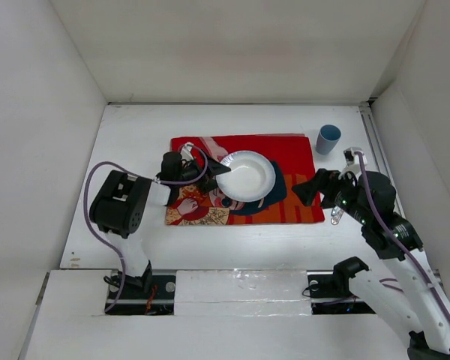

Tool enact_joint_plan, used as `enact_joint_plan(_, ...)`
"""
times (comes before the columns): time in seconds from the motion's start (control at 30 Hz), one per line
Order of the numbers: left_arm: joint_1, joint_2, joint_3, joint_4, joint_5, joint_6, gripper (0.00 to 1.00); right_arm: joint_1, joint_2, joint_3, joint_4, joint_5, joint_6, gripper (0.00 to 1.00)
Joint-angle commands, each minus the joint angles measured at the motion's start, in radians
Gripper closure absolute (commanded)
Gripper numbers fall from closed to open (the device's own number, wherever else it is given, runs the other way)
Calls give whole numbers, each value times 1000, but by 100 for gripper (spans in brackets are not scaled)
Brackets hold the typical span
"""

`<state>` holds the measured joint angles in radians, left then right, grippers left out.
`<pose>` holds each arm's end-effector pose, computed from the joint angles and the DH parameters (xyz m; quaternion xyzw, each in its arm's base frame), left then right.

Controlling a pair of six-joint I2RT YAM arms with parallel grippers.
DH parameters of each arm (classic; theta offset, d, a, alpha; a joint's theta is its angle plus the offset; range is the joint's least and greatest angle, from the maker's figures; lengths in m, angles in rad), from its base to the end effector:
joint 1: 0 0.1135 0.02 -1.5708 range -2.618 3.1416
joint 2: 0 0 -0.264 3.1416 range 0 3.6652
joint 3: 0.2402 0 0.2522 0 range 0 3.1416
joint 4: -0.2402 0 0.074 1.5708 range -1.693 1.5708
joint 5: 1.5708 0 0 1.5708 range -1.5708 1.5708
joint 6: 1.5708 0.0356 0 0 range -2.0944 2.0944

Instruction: Set the dinner table for one person

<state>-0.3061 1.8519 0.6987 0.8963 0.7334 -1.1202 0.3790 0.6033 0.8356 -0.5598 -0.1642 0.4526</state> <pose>0.3214 -0.1266 0.1420 -0.0916 0.7655 -0.5877 0.2454 0.1191 0.0537 0.3430 -0.0179 0.8114 0.2954 0.5040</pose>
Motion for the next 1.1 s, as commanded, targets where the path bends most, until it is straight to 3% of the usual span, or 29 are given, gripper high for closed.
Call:
enact_joint_plan(0.0,-4,-172,-22,14,-29,37,1,-5,21,-1,44,17,1,0)
enact_joint_plan(0.17,-4,-393,-45,-259,-152,123,0,-15,108,19,74,80,57,0)
enact_joint_plan(0.3,-4,-581,25,-641,-470,197,0,-60,229,71,101,155,107,0)
enact_joint_plan(0.43,-4,-759,80,-907,-679,218,0,-153,369,181,81,244,123,0)
enact_joint_plan(0.53,-4,-867,148,-1057,-748,253,0,-254,465,268,72,293,123,0)
enact_joint_plan(0.77,76,-942,257,-1257,-700,431,0,-428,766,494,26,406,123,0)
enact_joint_plan(0.93,76,-912,275,-1361,-677,611,0,-497,924,577,34,407,123,2)
enact_joint_plan(1.07,76,-944,243,-1360,-685,640,0,-520,1053,649,47,338,98,7)
